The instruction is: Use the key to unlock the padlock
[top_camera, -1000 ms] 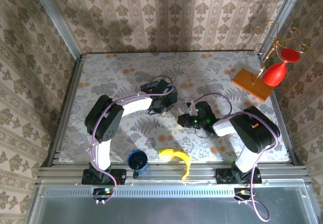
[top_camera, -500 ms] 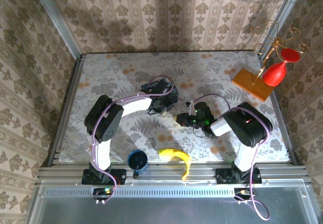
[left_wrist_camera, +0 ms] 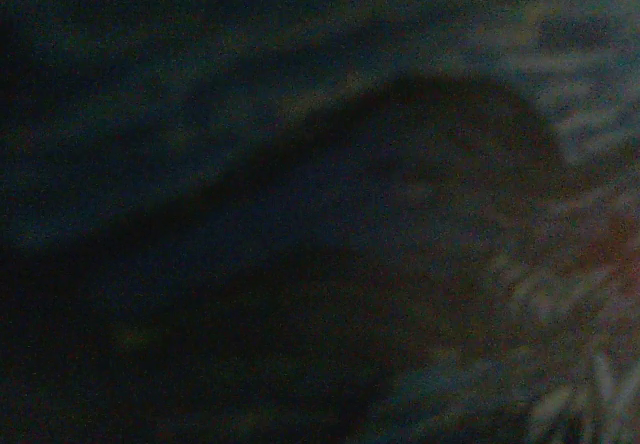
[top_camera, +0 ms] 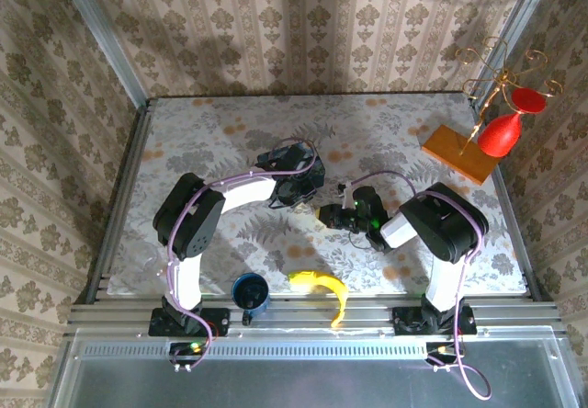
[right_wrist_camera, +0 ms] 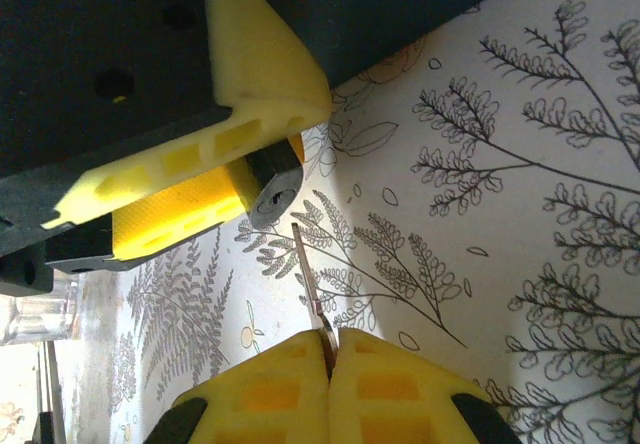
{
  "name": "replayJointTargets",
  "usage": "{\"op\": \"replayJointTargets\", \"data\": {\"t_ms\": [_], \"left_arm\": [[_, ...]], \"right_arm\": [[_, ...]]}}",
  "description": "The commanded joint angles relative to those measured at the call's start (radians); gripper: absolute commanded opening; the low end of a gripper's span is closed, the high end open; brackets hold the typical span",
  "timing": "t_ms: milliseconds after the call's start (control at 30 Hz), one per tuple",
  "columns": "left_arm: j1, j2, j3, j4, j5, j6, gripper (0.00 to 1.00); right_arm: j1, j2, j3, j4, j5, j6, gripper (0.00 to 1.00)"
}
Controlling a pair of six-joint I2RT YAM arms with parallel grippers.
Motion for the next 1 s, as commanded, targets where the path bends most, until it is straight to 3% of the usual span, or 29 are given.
{"op": "replayJointTargets", "data": {"t_ms": [0,667,967], "left_arm": [[0.003,-0.023,-0.021,-0.009,0.024,-0.019,0.09],[0.003,-0.022,-0.029,0.01,0.059,-0.022,0.09],[0.021,-0.015,-0.01,0.004,0.186,-0.016,0.07]], "right_arm": [[0.011,0.036,0.021,0.036,0.025,0.008,0.0],[0.022,0.089,0.016,0.161,0.054,0.002,0.0],[0.024,0.079,0.009,0.196,0.081,-0.024,0.0]]}}
